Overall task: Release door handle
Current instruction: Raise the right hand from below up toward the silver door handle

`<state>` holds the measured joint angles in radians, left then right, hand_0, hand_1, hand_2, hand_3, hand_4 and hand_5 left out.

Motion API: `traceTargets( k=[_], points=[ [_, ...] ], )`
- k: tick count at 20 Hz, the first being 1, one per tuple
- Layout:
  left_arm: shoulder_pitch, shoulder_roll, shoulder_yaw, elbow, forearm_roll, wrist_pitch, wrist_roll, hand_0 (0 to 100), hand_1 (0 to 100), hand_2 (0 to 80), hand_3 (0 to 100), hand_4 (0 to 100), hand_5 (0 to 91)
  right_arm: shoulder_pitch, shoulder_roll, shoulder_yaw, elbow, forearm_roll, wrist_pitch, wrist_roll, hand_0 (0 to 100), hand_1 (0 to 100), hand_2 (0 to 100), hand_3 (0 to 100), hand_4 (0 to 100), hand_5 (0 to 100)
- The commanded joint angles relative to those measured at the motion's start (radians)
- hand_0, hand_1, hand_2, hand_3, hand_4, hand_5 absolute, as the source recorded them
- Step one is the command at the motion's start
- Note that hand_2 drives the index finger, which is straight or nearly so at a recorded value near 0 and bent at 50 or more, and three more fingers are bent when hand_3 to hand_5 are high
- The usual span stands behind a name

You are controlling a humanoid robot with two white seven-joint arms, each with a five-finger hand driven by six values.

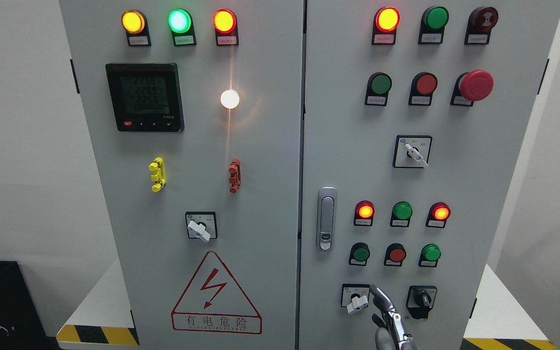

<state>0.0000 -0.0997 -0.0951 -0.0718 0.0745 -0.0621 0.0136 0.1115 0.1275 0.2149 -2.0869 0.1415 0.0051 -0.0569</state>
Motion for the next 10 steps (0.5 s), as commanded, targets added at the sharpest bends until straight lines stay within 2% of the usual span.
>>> traceTargets(
  k=[1,7,8,9,10],
  points=[
    [0.017,0.0,0.0,0.0,-0.001,-0.001,0.0,12,56,0.0,0,0,0.0,-0.001,0.0,0.001,-0.001,0.001,0.0,0.0,39,2,0,14,13,10],
    [0.017,0.0,0.0,0.0,0.001,-0.001,0.0,12,56,0.0,0,0,0.0,-0.003,0.0,0.004,-0.002,0.01,0.0,0.0,39,4,0,17,16,15],
    [0.017,0.0,0.0,0.0,-0.001,-0.001,0.0,12,56,0.0,0,0,0.0,-0.004,0.0,0.004,-0.001,0.024,0.0,0.0,38,6,0,19,22,20],
    [0.017,0.0,0.0,0.0,0.001,-0.001,0.0,12,56,0.0,0,0,0.0,-0.004,0.0,0.003,-0.001,0.042,0.0,0.0,37,12,0,29,35,32],
    [0.017,0.0,0.0,0.0,0.001,-0.001,0.0,12,56,0.0,0,0,0.0,-0.007,0.0,0.003,-0.001,0.062,0.0,0.002,38,17,0,45,53,47]
  ],
)
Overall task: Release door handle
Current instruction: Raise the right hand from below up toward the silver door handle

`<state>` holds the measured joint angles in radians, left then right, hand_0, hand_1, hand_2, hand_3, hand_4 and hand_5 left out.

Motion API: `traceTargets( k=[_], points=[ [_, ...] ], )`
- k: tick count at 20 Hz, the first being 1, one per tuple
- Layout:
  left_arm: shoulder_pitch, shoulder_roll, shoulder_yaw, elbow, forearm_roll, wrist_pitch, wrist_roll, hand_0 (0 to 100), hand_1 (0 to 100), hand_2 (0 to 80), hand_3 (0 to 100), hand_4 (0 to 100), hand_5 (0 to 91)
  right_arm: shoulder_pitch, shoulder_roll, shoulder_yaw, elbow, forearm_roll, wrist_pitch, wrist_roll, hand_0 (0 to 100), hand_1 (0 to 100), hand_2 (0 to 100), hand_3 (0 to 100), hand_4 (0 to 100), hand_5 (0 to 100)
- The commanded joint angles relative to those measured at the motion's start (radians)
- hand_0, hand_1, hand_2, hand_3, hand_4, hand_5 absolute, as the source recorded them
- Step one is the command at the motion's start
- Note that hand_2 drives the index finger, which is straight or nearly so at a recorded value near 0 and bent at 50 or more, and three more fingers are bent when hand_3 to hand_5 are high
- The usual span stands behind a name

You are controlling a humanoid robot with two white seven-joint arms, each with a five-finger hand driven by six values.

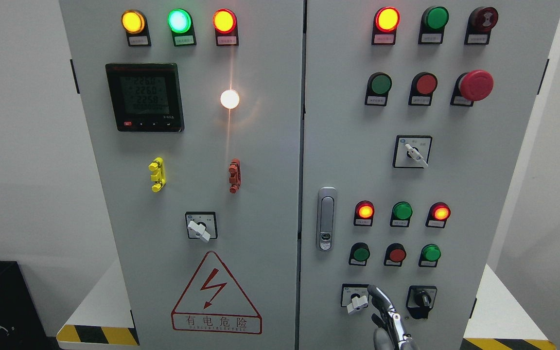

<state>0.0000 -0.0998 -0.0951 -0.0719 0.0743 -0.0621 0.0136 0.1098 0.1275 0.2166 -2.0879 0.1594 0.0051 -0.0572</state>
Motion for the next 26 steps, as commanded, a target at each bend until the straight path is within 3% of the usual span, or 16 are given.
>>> traceTargets(
  k=[1,2,3,5,11,18,26],
  points=[
    [0.017,0.0,0.0,0.0,0.001,-0.001,0.0,12,56,0.0,0,0,0.0,-0.005,0.0,0.001,0.0,0.07,0.001,0.0,40,20,0,55,63,58],
    [0.017,0.0,0.0,0.0,0.001,-0.001,0.0,12,56,0.0,0,0,0.0,-0.007,0.0,0.001,0.0,0.106,0.0,0.002,43,25,1,70,76,78],
    [0.017,0.0,0.0,0.0,0.001,-0.001,0.0,12,56,0.0,0,0,0.0,-0.008,0.0,0.001,0.002,0.147,0.001,0.002,44,28,3,79,84,88],
    [0.017,0.0,0.0,0.0,-0.001,-0.001,0.0,12,56,0.0,0,0,0.0,-0.01,0.0,0.001,0.003,0.247,0.001,0.002,47,31,6,86,92,95],
    [0.017,0.0,0.0,0.0,-0.001,-0.001,0.0,12,56,0.0,0,0,0.0,-0.018,0.0,0.001,0.012,0.693,0.013,-0.001,48,35,5,100,100,100],
    [0.017,0.0,0.0,0.0,-0.001,-0.001,0.0,12,56,0.0,0,0,0.0,-0.131,-0.003,-0.003,0.086,0.885,0.012,-0.004,46,33,4,100,100,100],
    [0.017,0.0,0.0,0.0,0.001,-0.001,0.0,12,56,0.0,0,0,0.0,-0.151,0.001,0.001,0.124,1.135,0.013,-0.01,47,31,3,100,100,100]
  ],
)
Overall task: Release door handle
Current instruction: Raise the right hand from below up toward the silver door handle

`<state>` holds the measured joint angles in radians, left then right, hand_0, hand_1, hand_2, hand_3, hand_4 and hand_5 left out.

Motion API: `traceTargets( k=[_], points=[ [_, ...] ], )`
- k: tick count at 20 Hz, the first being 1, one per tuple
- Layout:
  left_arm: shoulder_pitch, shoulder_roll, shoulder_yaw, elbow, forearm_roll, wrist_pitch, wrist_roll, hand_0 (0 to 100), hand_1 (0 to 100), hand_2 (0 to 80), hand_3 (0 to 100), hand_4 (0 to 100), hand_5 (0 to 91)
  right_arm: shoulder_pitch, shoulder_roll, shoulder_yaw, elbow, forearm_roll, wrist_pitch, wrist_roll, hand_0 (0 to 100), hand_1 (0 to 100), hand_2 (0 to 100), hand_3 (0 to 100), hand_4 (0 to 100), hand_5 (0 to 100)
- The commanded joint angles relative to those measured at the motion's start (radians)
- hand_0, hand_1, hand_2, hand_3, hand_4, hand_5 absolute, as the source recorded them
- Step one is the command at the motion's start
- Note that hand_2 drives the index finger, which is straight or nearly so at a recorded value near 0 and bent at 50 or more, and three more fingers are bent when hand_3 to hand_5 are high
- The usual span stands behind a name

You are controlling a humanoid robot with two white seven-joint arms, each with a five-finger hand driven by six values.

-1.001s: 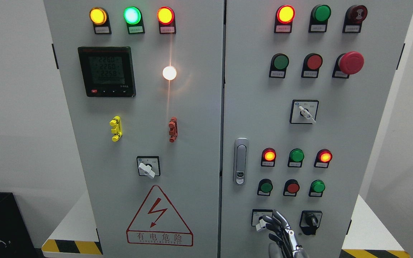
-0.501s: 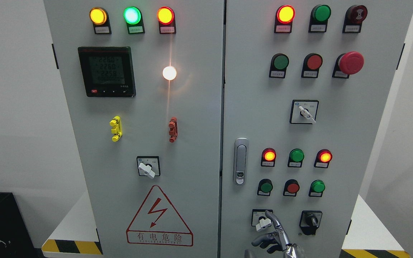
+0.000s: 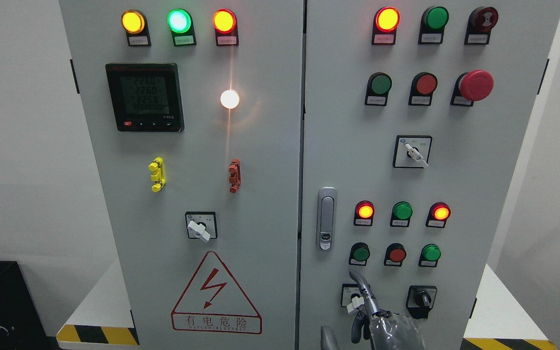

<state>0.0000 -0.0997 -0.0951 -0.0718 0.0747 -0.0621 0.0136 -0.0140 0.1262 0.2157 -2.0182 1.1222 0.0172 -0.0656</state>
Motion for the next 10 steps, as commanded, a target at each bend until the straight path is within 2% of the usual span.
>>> traceTargets(
  k=[1,8,10],
  points=[
    [0.017,0.0,0.0,0.0,-0.001,-0.001,0.0,12,56,0.0,0,0,0.0,-0.032,0.003,0.004,0.056,0.188,0.001,-0.002,47,31,2,100,100,100],
    [0.017,0.0,0.0,0.0,-0.001,-0.001,0.0,12,56,0.0,0,0,0.0,-0.101,0.006,0.034,0.102,0.272,0.004,0.0,47,28,1,99,99,100],
    [0.017,0.0,0.0,0.0,-0.001,-0.001,0.0,12,56,0.0,0,0,0.0,-0.125,0.006,0.04,0.122,0.309,0.033,0.0,47,28,1,99,99,100]
  ],
)
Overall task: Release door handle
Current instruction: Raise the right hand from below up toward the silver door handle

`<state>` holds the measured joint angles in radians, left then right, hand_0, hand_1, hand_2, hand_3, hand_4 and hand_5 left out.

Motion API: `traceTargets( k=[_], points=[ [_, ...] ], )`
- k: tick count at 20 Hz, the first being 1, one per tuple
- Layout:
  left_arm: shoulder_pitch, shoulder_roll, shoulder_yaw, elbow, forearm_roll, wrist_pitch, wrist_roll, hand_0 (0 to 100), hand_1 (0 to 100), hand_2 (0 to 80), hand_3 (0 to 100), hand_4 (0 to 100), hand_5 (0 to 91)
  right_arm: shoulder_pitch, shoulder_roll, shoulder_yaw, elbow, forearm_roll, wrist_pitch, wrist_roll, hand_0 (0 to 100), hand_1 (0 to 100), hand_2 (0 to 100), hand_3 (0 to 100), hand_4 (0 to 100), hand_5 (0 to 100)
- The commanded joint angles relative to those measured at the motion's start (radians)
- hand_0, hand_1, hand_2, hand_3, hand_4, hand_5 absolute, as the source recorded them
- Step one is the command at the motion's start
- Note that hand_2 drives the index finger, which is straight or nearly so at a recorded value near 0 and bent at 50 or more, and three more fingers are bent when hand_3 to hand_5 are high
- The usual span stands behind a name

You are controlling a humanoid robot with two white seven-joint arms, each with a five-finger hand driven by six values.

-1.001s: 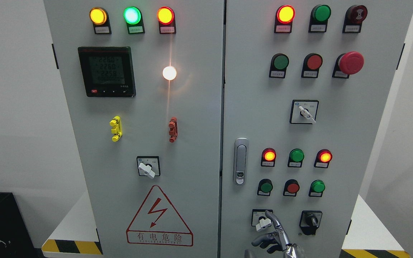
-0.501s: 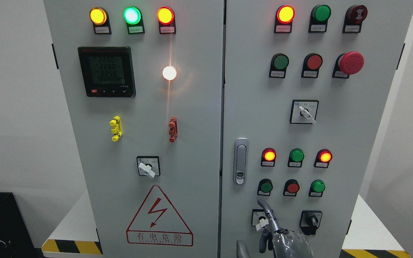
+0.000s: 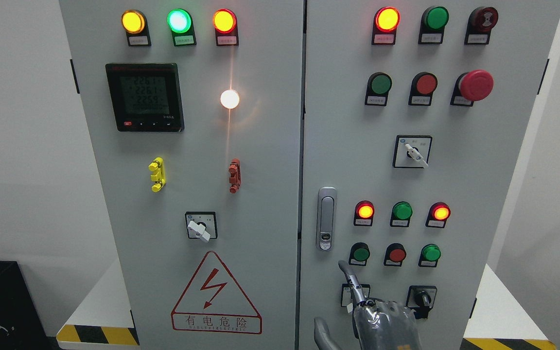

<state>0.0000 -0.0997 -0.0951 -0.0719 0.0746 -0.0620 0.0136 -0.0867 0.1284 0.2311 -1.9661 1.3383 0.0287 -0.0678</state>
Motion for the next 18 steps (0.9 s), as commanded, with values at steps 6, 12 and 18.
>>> traceTargets(
  k=[6,12,18],
  points=[
    [0.017,0.0,0.0,0.0,0.001,-0.001,0.0,12,56,0.0,0,0,0.0,-0.123,0.003,0.062,0.131,0.108,0.118,0.002,46,27,0,98,98,100],
    [0.017,0.0,0.0,0.0,0.001,-0.001,0.0,12,56,0.0,0,0,0.0,-0.136,0.003,0.083,0.145,0.125,0.128,0.0,45,26,1,99,99,100],
    [0.017,0.0,0.0,0.0,0.001,-0.001,0.0,12,56,0.0,0,0,0.0,-0.145,0.005,0.091,0.156,0.15,0.132,0.0,45,25,1,99,99,100]
  ],
)
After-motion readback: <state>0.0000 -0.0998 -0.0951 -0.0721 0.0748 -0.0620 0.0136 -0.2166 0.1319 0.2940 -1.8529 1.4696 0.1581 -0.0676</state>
